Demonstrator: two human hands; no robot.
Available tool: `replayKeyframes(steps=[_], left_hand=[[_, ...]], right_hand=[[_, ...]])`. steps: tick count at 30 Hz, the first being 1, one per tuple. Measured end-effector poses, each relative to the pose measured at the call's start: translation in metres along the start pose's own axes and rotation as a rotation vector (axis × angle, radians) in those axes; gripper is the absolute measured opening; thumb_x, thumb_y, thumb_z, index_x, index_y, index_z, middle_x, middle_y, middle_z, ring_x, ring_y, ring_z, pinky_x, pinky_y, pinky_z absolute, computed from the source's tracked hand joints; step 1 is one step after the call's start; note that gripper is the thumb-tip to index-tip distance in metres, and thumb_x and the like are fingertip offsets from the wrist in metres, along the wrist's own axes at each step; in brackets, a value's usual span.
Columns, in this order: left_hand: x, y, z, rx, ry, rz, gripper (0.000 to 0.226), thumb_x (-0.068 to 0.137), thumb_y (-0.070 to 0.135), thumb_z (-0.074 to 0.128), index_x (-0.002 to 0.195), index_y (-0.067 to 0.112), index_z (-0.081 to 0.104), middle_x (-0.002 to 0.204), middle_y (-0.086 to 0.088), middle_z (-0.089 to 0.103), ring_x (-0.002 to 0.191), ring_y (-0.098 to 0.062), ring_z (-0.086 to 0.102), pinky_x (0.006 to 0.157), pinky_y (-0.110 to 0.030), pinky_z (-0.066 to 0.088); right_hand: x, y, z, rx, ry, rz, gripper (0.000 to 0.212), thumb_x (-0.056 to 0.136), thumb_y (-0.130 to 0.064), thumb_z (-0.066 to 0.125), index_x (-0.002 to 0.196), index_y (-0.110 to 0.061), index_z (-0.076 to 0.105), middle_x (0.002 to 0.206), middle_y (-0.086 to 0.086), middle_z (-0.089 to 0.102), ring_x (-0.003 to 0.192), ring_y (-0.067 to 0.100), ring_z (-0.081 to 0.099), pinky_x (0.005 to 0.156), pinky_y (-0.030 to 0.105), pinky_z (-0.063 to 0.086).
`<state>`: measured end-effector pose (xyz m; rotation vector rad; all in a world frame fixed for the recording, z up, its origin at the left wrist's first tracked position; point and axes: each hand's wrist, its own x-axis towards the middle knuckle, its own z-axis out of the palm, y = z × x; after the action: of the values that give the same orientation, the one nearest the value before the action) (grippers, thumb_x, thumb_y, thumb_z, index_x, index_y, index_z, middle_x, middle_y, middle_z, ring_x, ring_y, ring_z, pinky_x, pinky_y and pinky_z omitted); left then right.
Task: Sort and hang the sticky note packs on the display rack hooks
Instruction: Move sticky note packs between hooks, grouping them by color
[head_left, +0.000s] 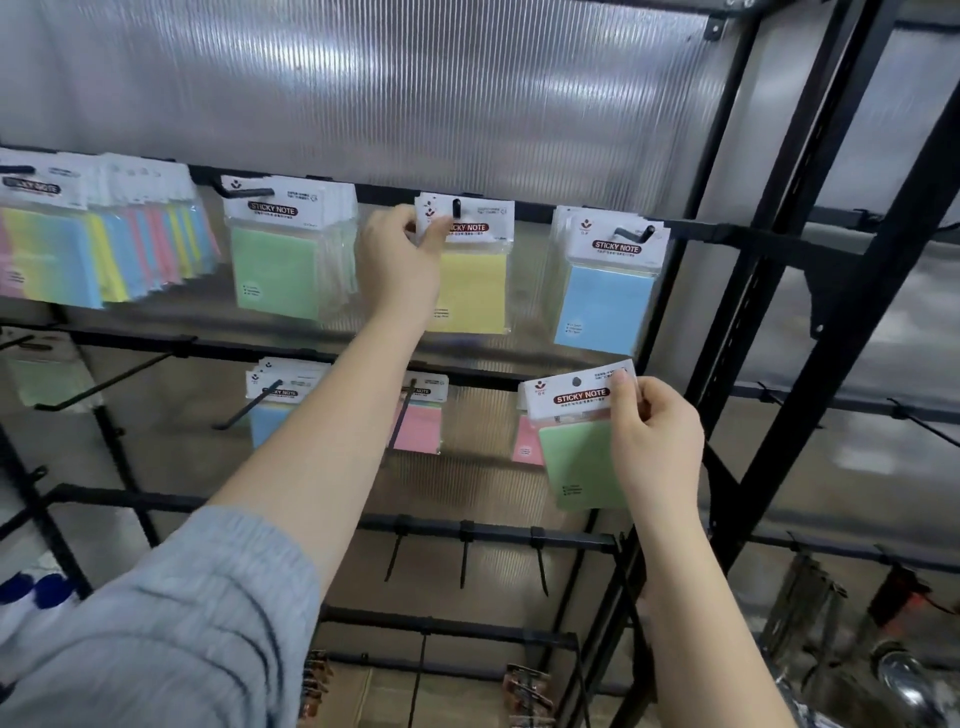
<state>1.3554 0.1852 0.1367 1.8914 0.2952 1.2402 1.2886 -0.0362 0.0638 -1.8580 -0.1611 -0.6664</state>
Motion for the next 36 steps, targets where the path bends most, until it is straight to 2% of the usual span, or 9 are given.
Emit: replayKeyframes(steps=[3,7,10,15,21,26,28,30,36], left_hand=[[-0.004,0.0,0.001,-0.017,-0.007,-0.032,0.034,0.086,0.046,0.062,0.069,0.02,0.049,0.082,-0.001,0.059,0.069,-0.016,0.051,0.052,-0.025,0.031],[-0.013,-0.003,-0.012,-0.069,-0.02,-0.065,0.015,0.088,0.035,0.063,0.087,0.021,0.058,0.091,0.006,0.061,0.083,-0.012,0.056,0.069,-0.023,0.04],[-0.02,-0.013,-0.03,-0.049,-0.024,-0.096,0.016,0.092,0.032,0.056,0.095,0.018,0.064,0.091,0.009,0.061,0.085,-0.009,0.055,0.072,-0.02,0.038],[-0.024,-0.051,-0.075,-0.063,-0.135,-0.151,0.018,0.093,0.024,0.051,0.086,0.017,0.066,0.086,-0.002,0.068,0.086,-0.024,0.064,0.081,-0.036,0.051],[-0.021,-0.108,-0.139,0.09,-0.245,-0.198,0.019,0.094,0.02,0.048,0.086,0.022,0.065,0.081,0.005,0.067,0.085,-0.02,0.063,0.072,-0.03,0.047],[-0.003,-0.159,-0.191,0.357,-0.309,-0.185,0.027,0.098,0.021,0.036,0.102,0.023,0.063,0.102,0.002,0.067,0.09,-0.019,0.053,0.07,-0.029,0.041],[0.001,-0.173,-0.204,0.395,-0.377,-0.177,0.029,0.099,0.021,0.034,0.108,0.022,0.062,0.104,0.003,0.066,0.087,-0.018,0.055,0.07,-0.031,0.045],[0.006,-0.184,-0.216,0.399,-0.43,-0.173,0.03,0.099,0.022,0.033,0.11,0.024,0.06,0.104,0.004,0.064,0.086,-0.019,0.056,0.071,-0.034,0.05],[0.011,-0.2,-0.233,0.376,-0.487,-0.188,0.028,0.098,0.021,0.037,0.11,0.023,0.062,0.095,0.008,0.053,0.083,-0.013,0.048,0.068,-0.025,0.035]], right_hand=[[0.001,-0.002,-0.004,0.009,-0.015,-0.015,0.046,0.098,-0.026,0.049,0.055,-0.019,0.035,0.049,-0.008,0.035,0.045,0.0,0.039,0.046,0.014,0.03],[-0.003,-0.005,-0.002,0.027,-0.022,-0.014,0.046,0.098,-0.027,0.05,0.054,-0.019,0.036,0.049,-0.009,0.035,0.045,0.001,0.037,0.046,0.015,0.029],[-0.009,-0.009,0.003,0.029,-0.041,-0.002,0.04,0.097,-0.029,0.051,0.06,-0.014,0.049,0.055,-0.007,0.047,0.051,0.003,0.04,0.047,0.014,0.03],[-0.02,-0.025,0.025,0.069,-0.041,0.008,0.034,0.094,-0.03,0.055,0.078,-0.002,0.065,0.074,0.012,0.065,0.064,0.012,0.045,0.055,0.024,0.031],[-0.041,-0.056,0.072,0.148,0.019,0.042,0.028,0.093,-0.03,0.058,0.068,-0.019,0.065,0.061,-0.006,0.059,0.055,0.001,0.042,0.053,0.015,0.031],[-0.068,-0.081,0.12,0.281,0.15,0.056,0.041,0.093,-0.03,0.059,0.078,0.008,0.061,0.067,0.022,0.054,0.062,0.01,0.038,0.06,0.026,0.028],[-0.08,-0.092,0.135,0.349,0.208,0.089,0.035,0.093,-0.027,0.06,0.074,0.002,0.065,0.059,0.004,0.052,0.057,0.002,0.039,0.055,0.02,0.031],[-0.092,-0.106,0.151,0.392,0.258,0.135,0.025,0.093,-0.024,0.061,0.071,-0.014,0.068,0.06,-0.009,0.054,0.054,-0.004,0.042,0.053,0.01,0.033],[-0.112,-0.138,0.183,0.455,0.234,0.172,0.021,0.091,-0.03,0.063,0.072,-0.022,0.069,0.066,-0.009,0.062,0.064,0.003,0.049,0.06,0.014,0.04]])
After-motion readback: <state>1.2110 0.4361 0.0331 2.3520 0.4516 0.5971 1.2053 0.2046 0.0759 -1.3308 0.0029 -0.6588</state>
